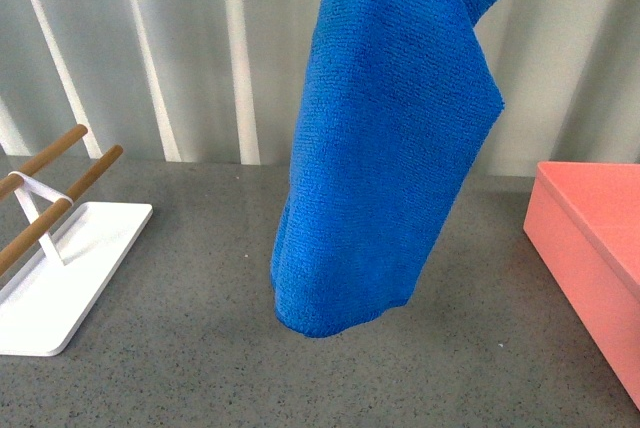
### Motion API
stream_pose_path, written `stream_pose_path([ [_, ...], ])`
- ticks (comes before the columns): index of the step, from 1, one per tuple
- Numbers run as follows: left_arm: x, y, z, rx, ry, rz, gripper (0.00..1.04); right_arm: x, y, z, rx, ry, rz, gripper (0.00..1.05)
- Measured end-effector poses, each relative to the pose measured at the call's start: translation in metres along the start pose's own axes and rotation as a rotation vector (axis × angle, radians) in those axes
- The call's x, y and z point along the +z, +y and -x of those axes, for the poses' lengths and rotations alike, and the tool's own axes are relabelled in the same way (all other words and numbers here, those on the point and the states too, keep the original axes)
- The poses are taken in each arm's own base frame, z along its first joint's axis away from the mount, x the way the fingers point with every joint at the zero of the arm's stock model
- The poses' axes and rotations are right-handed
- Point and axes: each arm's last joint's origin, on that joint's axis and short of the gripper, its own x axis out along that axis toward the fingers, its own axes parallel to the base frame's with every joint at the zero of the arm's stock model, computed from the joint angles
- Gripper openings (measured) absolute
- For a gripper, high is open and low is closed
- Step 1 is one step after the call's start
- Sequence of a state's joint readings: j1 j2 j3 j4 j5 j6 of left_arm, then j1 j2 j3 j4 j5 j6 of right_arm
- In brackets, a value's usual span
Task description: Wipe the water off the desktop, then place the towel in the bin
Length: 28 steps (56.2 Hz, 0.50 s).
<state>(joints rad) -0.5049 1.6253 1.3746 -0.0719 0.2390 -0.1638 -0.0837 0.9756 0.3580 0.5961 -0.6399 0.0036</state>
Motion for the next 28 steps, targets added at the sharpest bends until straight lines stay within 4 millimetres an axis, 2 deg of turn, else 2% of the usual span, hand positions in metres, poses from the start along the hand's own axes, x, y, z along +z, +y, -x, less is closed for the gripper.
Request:
stream_pose_path([
  [8,0.002,-0.001,0.000,-0.008,-0.004,0.022,0.04,-0.018,0.001,-0.026,0.058,0.059,-0.140,0.98],
  [13,0.006,-0.003,0.001,-0.015,-0.013,0.037,0.04,-0.026,0.005,-0.039,0.108,0.086,-0.169,0.98],
  [21,0.009,-0.011,0.002,-0.047,-0.014,0.063,0.04,-0.038,0.020,-0.066,0.262,0.148,-0.158,0.98],
  [28,0.010,-0.014,0.002,-0.063,-0.002,0.086,0.04,-0.039,0.027,-0.081,0.352,0.161,-0.112,0.98],
])
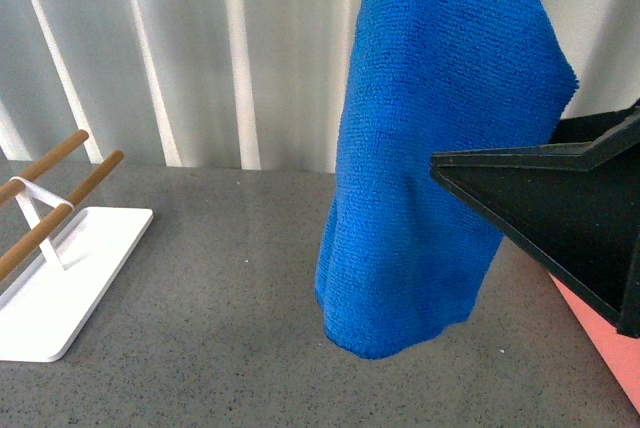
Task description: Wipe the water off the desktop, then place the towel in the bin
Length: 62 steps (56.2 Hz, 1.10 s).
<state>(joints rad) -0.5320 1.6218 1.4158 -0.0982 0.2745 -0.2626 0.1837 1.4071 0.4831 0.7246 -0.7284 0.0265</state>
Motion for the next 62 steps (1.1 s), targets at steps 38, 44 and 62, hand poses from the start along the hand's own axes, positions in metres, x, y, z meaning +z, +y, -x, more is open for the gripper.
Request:
stream_pose_path([
  [38,0.008,0.009,0.008,0.018,-0.020,0.031,0.04,0.013,-0.013,0.001,-0.027,-0.074,0.049,0.03],
  [44,0.008,0.008,0.009,0.016,-0.021,0.033,0.04,0.014,-0.016,0.004,-0.038,-0.077,0.042,0.03],
  [62,0.009,0.011,0.009,0.026,-0.024,0.035,0.04,0.019,-0.017,0.005,-0.043,-0.090,0.039,0.03],
])
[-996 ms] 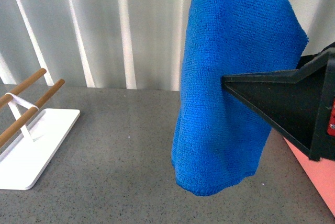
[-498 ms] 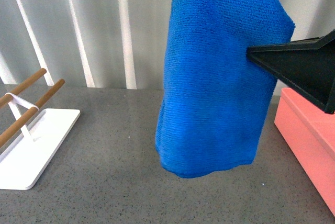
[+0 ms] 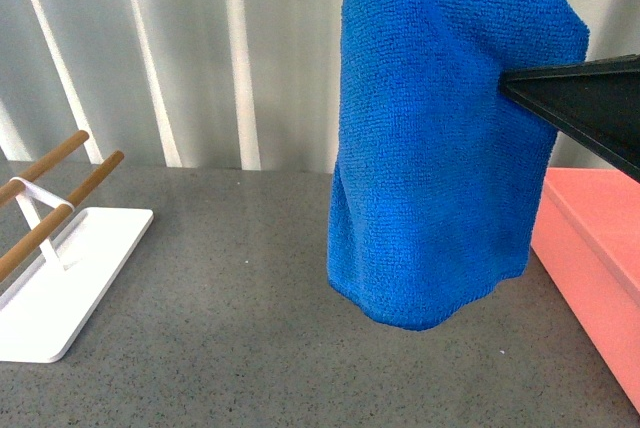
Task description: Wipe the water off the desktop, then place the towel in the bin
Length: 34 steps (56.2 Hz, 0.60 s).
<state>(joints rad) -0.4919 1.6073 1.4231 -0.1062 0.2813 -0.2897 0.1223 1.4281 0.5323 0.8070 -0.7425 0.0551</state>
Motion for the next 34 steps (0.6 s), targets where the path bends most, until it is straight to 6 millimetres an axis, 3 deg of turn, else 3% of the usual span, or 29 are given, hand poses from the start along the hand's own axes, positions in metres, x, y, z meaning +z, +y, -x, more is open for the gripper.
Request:
stream_pose_path([
  [7,0.001,0.008,0.002,0.029,-0.001,0.002,0.24,0.009,-0.003,0.001,-0.011,-0.026,0.000,0.03],
  [15,-0.003,0.039,0.009,0.116,0.019,0.020,0.50,0.022,-0.012,0.004,-0.042,-0.059,-0.017,0.03],
  [20,-0.012,0.077,0.020,0.214,0.040,0.032,0.70,0.028,-0.018,0.008,-0.071,-0.074,-0.031,0.03],
  [30,-0.035,0.143,0.049,0.382,0.092,0.053,0.99,0.033,-0.027,0.011,-0.117,-0.087,-0.049,0.03],
  [34,-0.049,0.165,0.065,0.416,0.129,0.054,0.98,0.032,-0.028,0.012,-0.127,-0.086,-0.054,0.03],
])
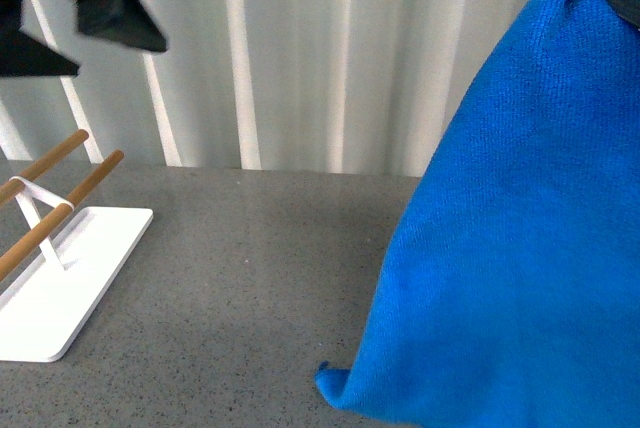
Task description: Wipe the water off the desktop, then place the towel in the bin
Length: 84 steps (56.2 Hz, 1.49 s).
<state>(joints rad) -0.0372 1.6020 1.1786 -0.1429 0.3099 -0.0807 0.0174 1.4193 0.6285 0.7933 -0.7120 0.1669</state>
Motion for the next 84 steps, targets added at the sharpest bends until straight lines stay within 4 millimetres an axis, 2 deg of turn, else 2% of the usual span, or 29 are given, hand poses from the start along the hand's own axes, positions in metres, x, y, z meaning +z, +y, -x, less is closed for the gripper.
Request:
stream_pose_path([
  [6,-0.027,0.030,0.018,0.012,0.072,-0.019,0.98,0.000,-0.001,0.000,-0.004,0.002,-0.005,0.03],
  [12,-0.042,0.043,0.045,-0.015,0.098,-0.059,0.98,0.000,-0.001,0.000,-0.006,0.005,-0.007,0.03],
  [21,-0.057,0.057,0.090,-0.032,0.083,-0.144,0.98,-0.001,0.000,0.000,-0.009,0.007,-0.009,0.03],
  [38,-0.090,0.071,0.131,-0.022,0.029,-0.189,0.97,-0.003,0.001,-0.002,-0.020,0.023,-0.016,0.03],
  [39,-0.091,0.071,0.131,-0.004,0.014,-0.186,0.96,-0.003,0.001,-0.002,-0.022,0.023,-0.016,0.03],
  [42,-0.102,0.072,0.130,0.211,-0.139,-0.221,0.85,-0.003,0.001,-0.003,-0.022,0.024,-0.016,0.03],
  [45,-0.116,0.068,0.130,0.315,-0.284,-0.218,0.76,-0.002,0.001,-0.003,-0.025,0.024,-0.016,0.03],
  [51,-0.137,0.051,0.134,0.346,-0.510,-0.199,0.57,-0.001,0.002,-0.005,-0.023,0.025,-0.013,0.03],
  [56,-0.144,0.037,0.137,0.338,-0.574,-0.189,0.41,-0.002,0.003,-0.006,-0.021,0.032,-0.015,0.03],
  [66,-0.169,0.019,0.135,0.326,-0.567,-0.161,0.05,-0.002,0.003,-0.006,-0.030,0.042,-0.012,0.03],
  [84,-0.192,0.002,0.138,0.318,-0.571,-0.153,0.04,-0.001,0.006,-0.009,-0.037,0.047,0.000,0.03],
])
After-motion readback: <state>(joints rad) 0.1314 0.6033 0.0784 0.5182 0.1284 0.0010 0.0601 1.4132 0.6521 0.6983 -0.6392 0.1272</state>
